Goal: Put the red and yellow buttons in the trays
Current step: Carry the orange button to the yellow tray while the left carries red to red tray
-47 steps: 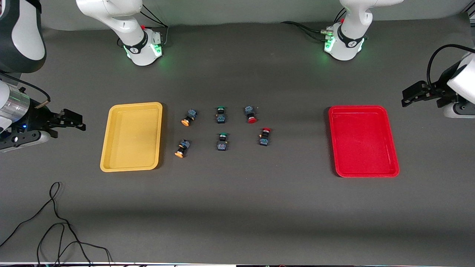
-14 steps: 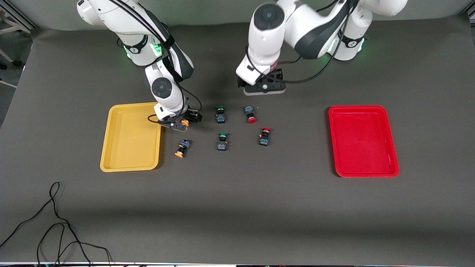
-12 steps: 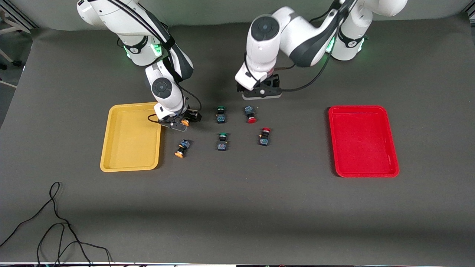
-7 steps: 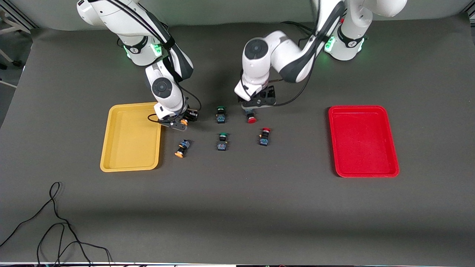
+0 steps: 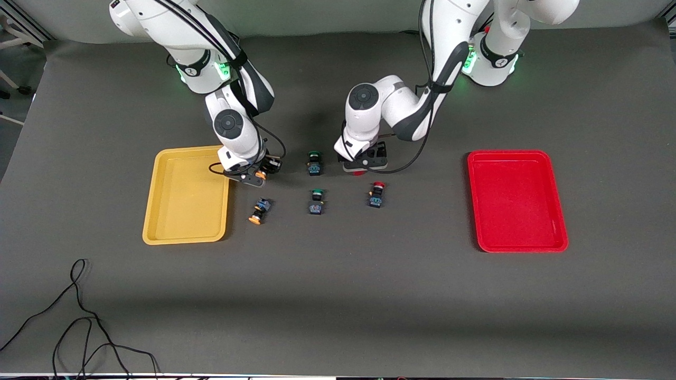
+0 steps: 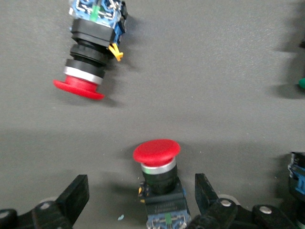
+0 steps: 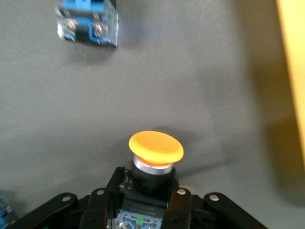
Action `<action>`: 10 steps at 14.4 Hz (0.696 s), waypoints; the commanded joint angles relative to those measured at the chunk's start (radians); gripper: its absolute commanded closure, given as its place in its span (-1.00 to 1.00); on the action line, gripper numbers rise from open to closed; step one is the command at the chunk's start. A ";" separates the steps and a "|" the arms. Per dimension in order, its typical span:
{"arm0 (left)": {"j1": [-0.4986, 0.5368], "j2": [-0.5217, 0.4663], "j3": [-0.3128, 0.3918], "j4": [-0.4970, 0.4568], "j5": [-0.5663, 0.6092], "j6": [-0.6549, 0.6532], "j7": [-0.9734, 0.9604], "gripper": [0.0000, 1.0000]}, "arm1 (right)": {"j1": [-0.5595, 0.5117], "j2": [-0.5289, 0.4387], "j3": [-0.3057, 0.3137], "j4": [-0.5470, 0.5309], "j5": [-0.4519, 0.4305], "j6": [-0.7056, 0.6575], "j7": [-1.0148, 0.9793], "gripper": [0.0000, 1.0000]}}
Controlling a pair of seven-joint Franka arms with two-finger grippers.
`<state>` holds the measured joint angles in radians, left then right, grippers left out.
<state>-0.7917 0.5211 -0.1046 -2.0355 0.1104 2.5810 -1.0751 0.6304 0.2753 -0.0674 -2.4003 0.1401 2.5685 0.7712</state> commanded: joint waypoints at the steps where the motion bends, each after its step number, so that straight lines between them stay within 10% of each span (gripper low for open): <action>1: -0.020 0.007 0.014 0.023 0.025 -0.004 -0.073 -0.66 | 0.006 -0.169 -0.101 -0.011 0.015 -0.147 -0.113 0.49; 6: -0.037 0.007 0.013 0.026 0.026 -0.012 -0.161 0.44 | 0.008 -0.372 -0.337 0.026 0.001 -0.364 -0.370 0.49; 10: -0.021 -0.022 0.011 0.157 0.012 -0.219 -0.152 0.71 | 0.008 -0.432 -0.482 0.032 -0.143 -0.429 -0.458 0.47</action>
<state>-0.8101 0.5266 -0.1037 -1.9793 0.1161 2.5205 -1.2072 0.6248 -0.1404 -0.5073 -2.3627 0.0367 2.1644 0.3617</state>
